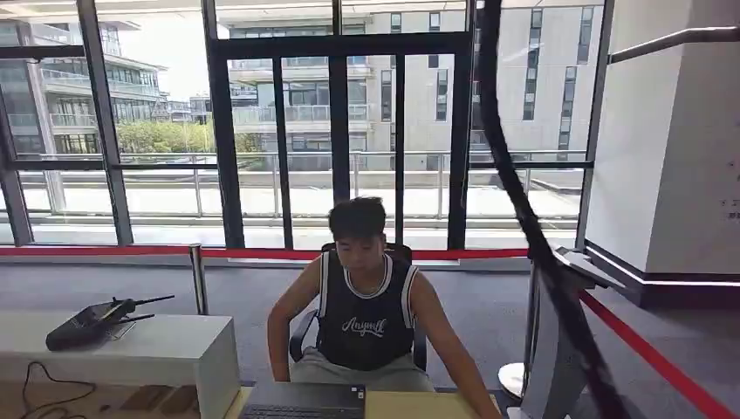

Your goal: Pass the card to the sensor for recognition and then transmit it.

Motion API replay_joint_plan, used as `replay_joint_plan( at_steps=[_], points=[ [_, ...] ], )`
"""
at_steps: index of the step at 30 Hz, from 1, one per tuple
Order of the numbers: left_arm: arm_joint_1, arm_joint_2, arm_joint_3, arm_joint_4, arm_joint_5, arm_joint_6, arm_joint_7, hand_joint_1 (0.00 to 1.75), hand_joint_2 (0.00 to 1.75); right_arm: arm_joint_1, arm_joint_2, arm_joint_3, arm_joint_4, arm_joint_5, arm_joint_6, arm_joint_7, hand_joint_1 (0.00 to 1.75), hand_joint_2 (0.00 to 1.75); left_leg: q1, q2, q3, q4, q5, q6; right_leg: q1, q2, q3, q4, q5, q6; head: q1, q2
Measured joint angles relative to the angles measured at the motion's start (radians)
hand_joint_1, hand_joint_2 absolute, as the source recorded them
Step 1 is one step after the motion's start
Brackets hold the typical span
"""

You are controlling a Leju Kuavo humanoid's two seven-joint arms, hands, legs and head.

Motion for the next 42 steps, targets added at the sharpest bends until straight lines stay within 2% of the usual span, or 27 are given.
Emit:
replay_joint_plan(
  at_steps=[5, 12, 15, 19, 26, 31, 35, 42],
  points=[
    [-0.001, -0.001, 0.0, 0.0, -0.003, 0.0, 0.0, 0.0, 0.0, -0.025, -0.031, -0.04, -0.089, 0.016, -0.017, 0.025, 1.75, 1.75, 0.0, 0.0, 0.0, 0.0, 0.0, 0.0, 0.0, 0.0, 0.0, 0.0, 0.0, 0.0, 0.0, 0.0],
    [-0.006, -0.005, 0.0, 0.0, -0.005, 0.0, 0.0, 0.0, 0.0, -0.076, -0.073, -0.095, -0.201, 0.018, -0.011, 0.029, 1.75, 1.75, 0.0, 0.0, 0.0, 0.0, 0.0, 0.0, 0.0, 0.0, 0.0, 0.0, 0.0, 0.0, -0.001, 0.0],
    [-0.008, -0.007, 0.0, 0.0, -0.014, -0.006, 0.002, 0.0, 0.0, -0.098, -0.085, -0.108, -0.237, 0.02, 0.013, 0.029, 1.75, 1.75, 0.0, 0.0, 0.0, 0.0, 0.0, 0.0, 0.0, 0.0, 0.0, 0.0, 0.0, 0.0, -0.001, 0.0],
    [-0.019, -0.011, 0.0, 0.0, -0.029, -0.019, 0.006, 0.0, 0.0, -0.164, -0.087, -0.11, -0.237, 0.019, 0.086, 0.011, 1.75, 1.75, 0.0, 0.0, 0.0, 0.0, 0.0, 0.0, 0.0, 0.0, 0.0, 0.001, 0.0, 0.0, -0.001, 0.0],
    [-0.05, -0.013, -0.005, 0.0, -0.06, -0.042, 0.021, 0.0, 0.0, -0.36, -0.026, -0.085, -0.087, -0.037, 0.176, -0.066, 1.75, 1.75, 0.0, -0.001, -0.001, 0.0, 0.001, -0.001, 0.0, -0.001, 0.0, 0.002, 0.001, 0.0, -0.001, 0.0],
    [-0.061, -0.013, -0.011, 0.0, -0.067, -0.045, 0.021, 0.0, 0.0, -0.492, 0.048, -0.054, 0.072, -0.042, 0.203, -0.071, 1.75, 1.75, 0.0, 0.0, -0.002, 0.0, 0.001, -0.001, 0.0, -0.001, -0.001, 0.002, 0.0, 0.0, -0.002, 0.0],
    [-0.061, -0.013, -0.019, 0.0, -0.068, -0.045, 0.024, 0.0, 0.0, -0.545, 0.095, -0.04, 0.17, -0.069, 0.205, -0.063, 1.75, 1.75, 0.0, 0.0, -0.002, 0.0, 0.001, -0.001, 0.0, -0.001, -0.002, 0.002, 0.0, 0.0, -0.002, 0.0],
    [-0.056, -0.011, -0.02, 0.0, -0.066, -0.042, 0.024, 0.0, 0.0, -0.565, 0.133, -0.03, 0.26, -0.077, 0.203, -0.062, 1.75, 1.75, 0.0, 0.0, -0.002, 0.0, 0.001, -0.001, 0.0, -0.001, -0.001, 0.001, 0.0, 0.0, -0.001, 0.0]
  ],
)
